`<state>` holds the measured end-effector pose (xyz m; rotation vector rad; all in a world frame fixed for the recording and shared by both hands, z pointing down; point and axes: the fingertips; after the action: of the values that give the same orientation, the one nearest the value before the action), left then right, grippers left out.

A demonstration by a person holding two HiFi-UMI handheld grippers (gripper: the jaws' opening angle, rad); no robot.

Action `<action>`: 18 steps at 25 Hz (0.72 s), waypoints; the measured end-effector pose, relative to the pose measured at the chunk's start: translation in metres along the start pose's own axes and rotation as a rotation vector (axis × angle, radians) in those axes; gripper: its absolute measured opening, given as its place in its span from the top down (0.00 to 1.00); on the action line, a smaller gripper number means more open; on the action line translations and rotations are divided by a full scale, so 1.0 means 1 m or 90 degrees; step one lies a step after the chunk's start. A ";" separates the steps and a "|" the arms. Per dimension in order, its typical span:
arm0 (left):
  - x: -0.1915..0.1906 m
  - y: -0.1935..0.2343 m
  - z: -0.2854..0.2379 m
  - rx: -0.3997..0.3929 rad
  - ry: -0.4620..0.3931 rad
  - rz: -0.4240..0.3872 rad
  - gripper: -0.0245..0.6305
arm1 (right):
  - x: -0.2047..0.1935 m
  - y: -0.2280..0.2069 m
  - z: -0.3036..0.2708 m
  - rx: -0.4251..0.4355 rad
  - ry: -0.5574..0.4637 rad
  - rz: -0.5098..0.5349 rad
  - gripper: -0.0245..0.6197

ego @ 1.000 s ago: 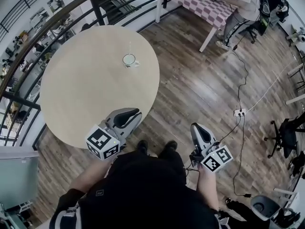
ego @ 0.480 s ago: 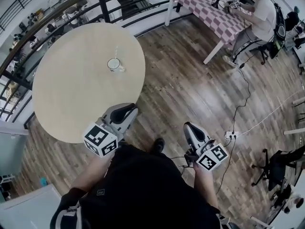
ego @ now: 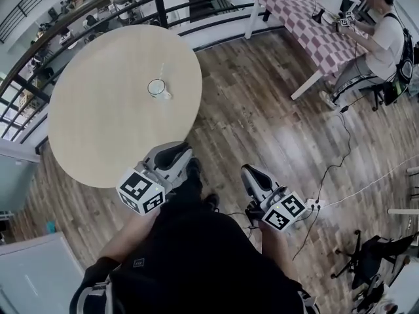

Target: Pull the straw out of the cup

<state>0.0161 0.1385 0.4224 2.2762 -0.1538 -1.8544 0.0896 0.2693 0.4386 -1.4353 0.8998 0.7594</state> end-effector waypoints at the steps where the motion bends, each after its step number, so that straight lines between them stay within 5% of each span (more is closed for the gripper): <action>1: 0.001 0.006 -0.004 0.007 -0.002 0.002 0.88 | 0.002 -0.002 -0.008 0.013 0.006 0.000 0.93; 18: 0.039 0.167 -0.068 0.126 -0.047 0.002 0.88 | 0.063 -0.080 -0.190 0.153 0.093 0.037 0.93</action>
<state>0.0985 -0.0263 0.4347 2.3305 -0.3667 -2.0041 0.1791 0.0731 0.4357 -1.2675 1.1107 0.5723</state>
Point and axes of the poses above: the fingertips, and each gripper's own axes: z backward along the fingers, y to its left, x out of its top, and after that the axes turned 1 degree about -z, right-handed
